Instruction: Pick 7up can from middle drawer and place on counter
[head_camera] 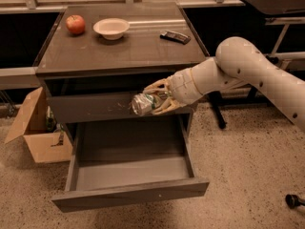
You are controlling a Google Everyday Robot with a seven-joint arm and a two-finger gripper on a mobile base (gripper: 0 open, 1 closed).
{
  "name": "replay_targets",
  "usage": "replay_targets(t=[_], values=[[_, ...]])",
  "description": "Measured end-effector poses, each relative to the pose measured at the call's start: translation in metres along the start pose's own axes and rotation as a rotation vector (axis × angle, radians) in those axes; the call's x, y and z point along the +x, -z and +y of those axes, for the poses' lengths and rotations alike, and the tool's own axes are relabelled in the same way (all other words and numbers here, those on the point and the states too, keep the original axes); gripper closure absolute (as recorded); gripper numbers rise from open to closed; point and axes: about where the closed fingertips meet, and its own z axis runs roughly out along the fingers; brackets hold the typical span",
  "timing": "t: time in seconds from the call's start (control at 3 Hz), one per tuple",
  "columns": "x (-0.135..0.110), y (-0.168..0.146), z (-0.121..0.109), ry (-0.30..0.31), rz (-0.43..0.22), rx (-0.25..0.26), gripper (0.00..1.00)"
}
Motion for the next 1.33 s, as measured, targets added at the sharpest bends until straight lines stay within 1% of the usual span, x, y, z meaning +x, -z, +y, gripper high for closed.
replay_targets(t=[0.33, 0.67, 1.0, 1.33], values=[[0.0, 0.0, 0.0, 0.0, 0.0, 0.0, 1.0], [-0.01, 0.009, -0.019, 0.024, -0.038, 0.033, 1.0], [-0.02, 0.05, -0.074, 0.07, -0.013, 0.135, 1.0], [-0.023, 0.081, -0.112, 0.089, 0.021, 0.213, 1.0]])
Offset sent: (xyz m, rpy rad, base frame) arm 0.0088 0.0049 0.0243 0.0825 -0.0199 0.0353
